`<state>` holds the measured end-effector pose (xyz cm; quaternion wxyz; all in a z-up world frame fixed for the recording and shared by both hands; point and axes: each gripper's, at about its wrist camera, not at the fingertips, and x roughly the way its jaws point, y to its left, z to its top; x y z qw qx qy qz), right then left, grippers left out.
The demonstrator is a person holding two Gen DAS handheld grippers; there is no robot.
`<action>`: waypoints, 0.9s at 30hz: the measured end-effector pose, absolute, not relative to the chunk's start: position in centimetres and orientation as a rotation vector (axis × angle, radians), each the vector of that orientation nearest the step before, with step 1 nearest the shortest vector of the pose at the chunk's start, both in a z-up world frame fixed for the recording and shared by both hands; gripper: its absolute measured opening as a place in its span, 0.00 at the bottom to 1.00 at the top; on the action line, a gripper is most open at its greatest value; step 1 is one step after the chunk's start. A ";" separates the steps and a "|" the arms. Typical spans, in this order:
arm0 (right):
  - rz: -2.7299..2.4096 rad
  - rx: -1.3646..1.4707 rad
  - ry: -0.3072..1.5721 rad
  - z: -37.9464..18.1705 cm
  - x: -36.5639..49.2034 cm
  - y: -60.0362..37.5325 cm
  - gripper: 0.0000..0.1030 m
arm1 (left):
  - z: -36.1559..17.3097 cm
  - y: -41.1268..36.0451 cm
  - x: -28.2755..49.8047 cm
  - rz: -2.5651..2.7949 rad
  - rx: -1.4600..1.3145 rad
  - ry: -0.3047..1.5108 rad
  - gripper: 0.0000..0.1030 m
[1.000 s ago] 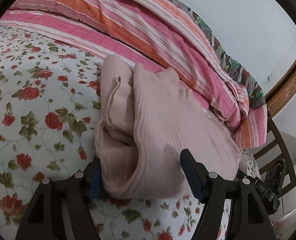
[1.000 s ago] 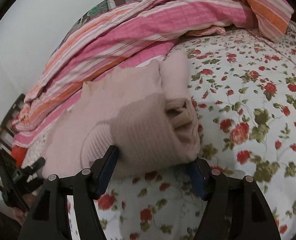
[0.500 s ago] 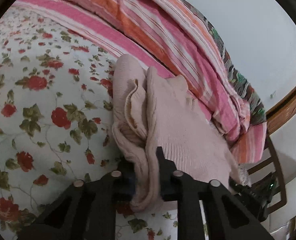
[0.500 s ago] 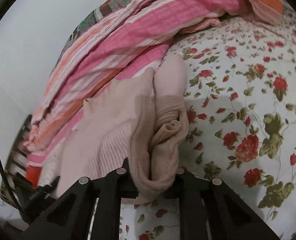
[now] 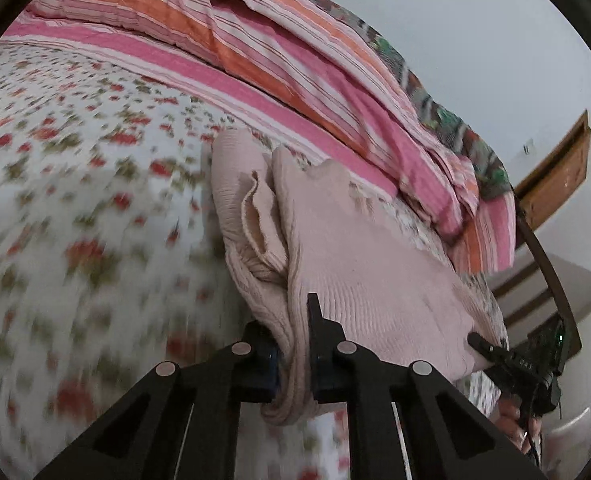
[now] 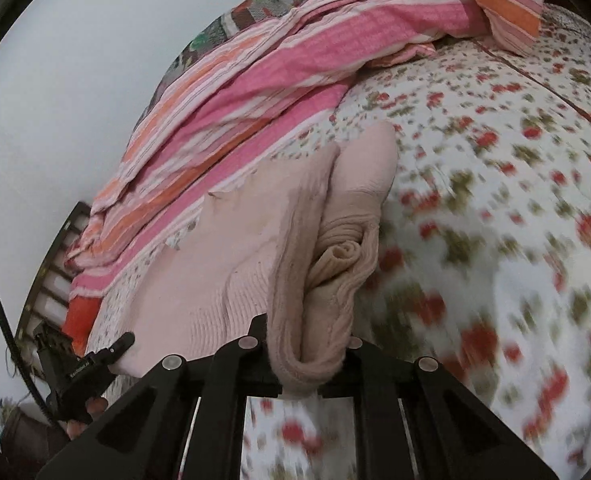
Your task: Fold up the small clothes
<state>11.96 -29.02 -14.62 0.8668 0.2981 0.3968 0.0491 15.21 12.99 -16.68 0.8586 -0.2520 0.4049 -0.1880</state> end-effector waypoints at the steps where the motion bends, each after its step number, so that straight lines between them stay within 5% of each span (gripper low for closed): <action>1: 0.107 0.615 0.834 -14.6 11.0 -29.0 0.10 | -16.6 13.0 14.2 -0.398 -0.523 0.848 0.11; 6: 0.092 0.484 0.845 -14.3 7.3 -28.1 0.12 | -17.2 12.4 10.4 -0.401 -0.478 0.860 0.14; 9: 0.074 0.404 0.863 -14.2 6.4 -27.6 0.26 | -17.5 13.1 10.5 -0.352 -0.485 0.891 0.38; 14: 0.034 0.332 0.792 -12.4 5.5 -28.9 0.38 | -16.1 15.8 11.1 -0.276 -0.513 0.834 0.56; 19: -0.006 0.319 0.704 -10.2 8.3 -30.2 0.41 | -13.1 14.5 14.5 -0.272 -0.413 0.807 0.56; 27: 0.033 0.181 0.852 -11.8 18.1 -28.6 0.41 | -12.7 8.3 21.8 -0.286 -0.231 0.848 0.54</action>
